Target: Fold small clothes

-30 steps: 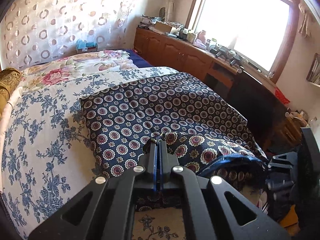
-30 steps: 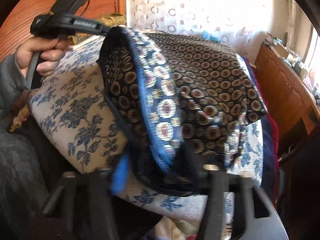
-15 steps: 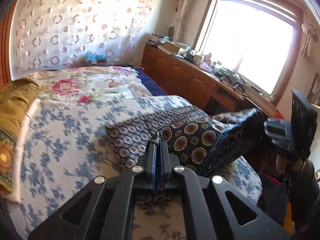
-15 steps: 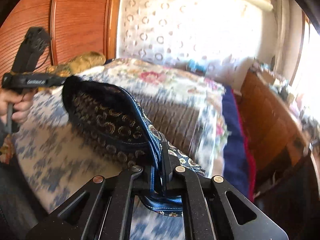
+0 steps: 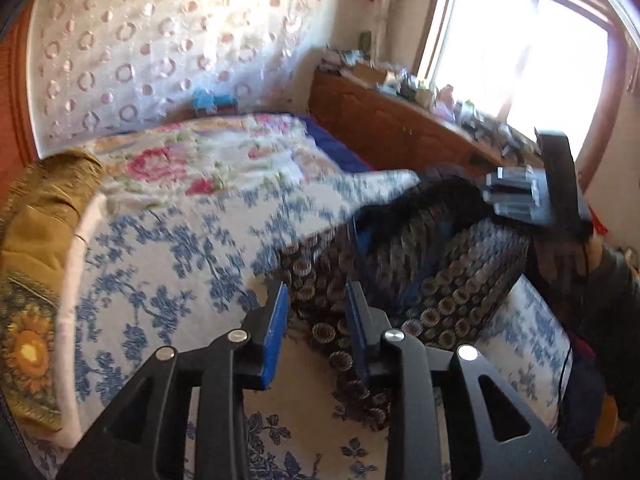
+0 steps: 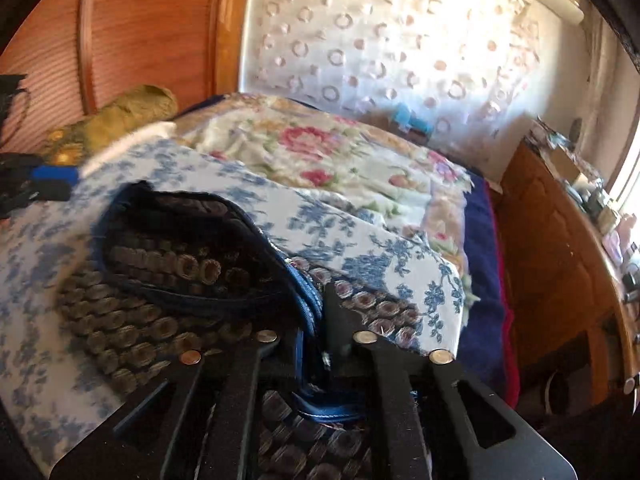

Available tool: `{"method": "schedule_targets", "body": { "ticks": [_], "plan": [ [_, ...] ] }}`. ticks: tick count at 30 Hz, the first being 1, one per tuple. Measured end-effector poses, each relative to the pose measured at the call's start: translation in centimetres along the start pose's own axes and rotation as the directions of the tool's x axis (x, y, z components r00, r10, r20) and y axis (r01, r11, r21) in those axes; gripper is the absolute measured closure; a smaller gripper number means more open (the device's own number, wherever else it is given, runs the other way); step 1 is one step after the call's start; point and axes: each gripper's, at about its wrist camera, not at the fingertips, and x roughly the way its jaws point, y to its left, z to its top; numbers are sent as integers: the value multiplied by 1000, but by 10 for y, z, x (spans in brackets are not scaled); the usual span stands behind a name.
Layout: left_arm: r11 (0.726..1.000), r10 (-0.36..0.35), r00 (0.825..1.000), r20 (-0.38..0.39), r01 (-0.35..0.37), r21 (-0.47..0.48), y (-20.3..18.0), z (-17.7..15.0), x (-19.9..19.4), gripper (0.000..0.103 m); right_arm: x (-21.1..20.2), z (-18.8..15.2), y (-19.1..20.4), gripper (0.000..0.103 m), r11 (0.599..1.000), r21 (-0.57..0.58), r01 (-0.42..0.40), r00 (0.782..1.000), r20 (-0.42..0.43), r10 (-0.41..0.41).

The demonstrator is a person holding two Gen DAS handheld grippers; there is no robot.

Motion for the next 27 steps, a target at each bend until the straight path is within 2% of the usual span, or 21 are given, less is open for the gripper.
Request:
{"method": "schedule_targets", "body": {
  "ticks": [2, 4, 7, 12, 14, 19, 22, 27],
  "plan": [
    [1000, -15, 999, -39, 16, 17, -2, -3, 14, 76, 5, 7, -12, 58, 998, 50, 43, 999, 11, -44],
    [999, -34, 997, -71, 35, 25, -6, -4, 25, 76, 5, 12, -24, 49, 993, 97, 64, 997, 25, -66],
    [999, -34, 996, -87, 38, 39, -12, 2, 39, 76, -5, 15, -39, 47, 987, 131, 94, 994, 48, -101],
    [999, 14, 997, -77, -12, 34, -8, 23, 60, 76, -31, 2, -54, 42, 984, 157, 78, 994, 60, -88],
    [998, 52, 995, -81, -51, 26, -1, 30, 70, 76, -33, -5, -59, 36, 982, 177, 61, 996, 49, -71],
    [998, 67, 990, -123, -69, -7, 11, 29, 88, 75, -20, -32, -63, 30, 972, 236, 0, 999, -43, 10],
    [997, 72, 986, -150, -74, -9, 12, 24, 96, 74, -8, -44, -63, 30, 968, 252, 1, 996, -86, 21],
    [996, 90, 987, -136, -88, 18, 8, 21, 98, 70, 7, -54, -66, 29, 955, 296, -9, 993, -110, 44]
  ]
}}
